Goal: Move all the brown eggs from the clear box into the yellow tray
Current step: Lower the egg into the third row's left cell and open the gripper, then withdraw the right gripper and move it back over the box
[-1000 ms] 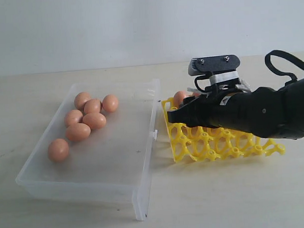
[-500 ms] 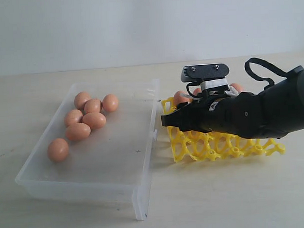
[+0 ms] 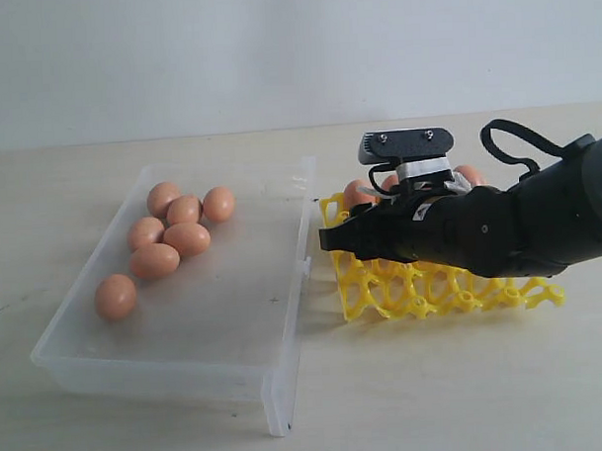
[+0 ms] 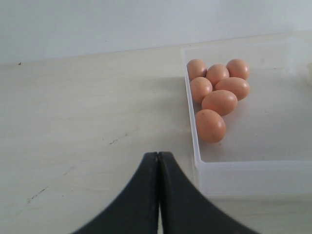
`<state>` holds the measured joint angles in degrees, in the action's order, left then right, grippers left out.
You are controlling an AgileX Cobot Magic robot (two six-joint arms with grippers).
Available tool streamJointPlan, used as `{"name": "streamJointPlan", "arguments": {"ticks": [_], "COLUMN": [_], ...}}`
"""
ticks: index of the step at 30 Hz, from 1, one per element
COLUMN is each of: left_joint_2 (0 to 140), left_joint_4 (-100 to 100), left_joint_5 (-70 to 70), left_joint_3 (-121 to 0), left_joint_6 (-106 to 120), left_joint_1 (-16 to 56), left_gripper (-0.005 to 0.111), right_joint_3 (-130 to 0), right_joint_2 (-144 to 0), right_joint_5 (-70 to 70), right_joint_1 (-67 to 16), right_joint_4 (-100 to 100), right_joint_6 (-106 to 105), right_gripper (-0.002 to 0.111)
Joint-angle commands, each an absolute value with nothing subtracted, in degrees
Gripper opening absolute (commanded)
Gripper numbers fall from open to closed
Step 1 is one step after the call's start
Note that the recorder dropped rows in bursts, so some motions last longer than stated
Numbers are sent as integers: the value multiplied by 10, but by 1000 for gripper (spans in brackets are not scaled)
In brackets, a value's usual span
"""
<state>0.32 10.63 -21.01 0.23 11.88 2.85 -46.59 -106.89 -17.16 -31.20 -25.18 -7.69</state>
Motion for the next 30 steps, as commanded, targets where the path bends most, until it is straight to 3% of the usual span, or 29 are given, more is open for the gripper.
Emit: {"name": "streamJointPlan", "arguments": {"ticks": [1,5,10,12,25,27,30], "left_joint_2": [0,0,0,0,0,0,0], "left_joint_4": [107,107,107,107,107,107,107], "left_joint_5": [-205,-205,-205,-205,-205,-205,-205], "left_joint_3": [0,0,0,0,0,0,0], "left_joint_6": [118,118,118,118,118,118,118], "left_joint_1": [28,28,28,28,28,28,28], "left_gripper": [0,0,0,0,0,0,0], "right_joint_3": [-471,-471,-471,-471,-476,-508,-647], "right_joint_2": [-1068,-1068,-1068,-1068,-1047,-1021,-1007], "right_joint_5": [-198,-199,-213,-220,-202,-112,219], "right_joint_1": [-308,-308,-308,-308,-308,-312,-354], "right_joint_4": [-245,-245,-245,-242,-244,-244,-251], "right_joint_6": [-74,-74,-74,-74,-79,-79,-146], "right_gripper": [1,13,49,57,58,58,51]}}
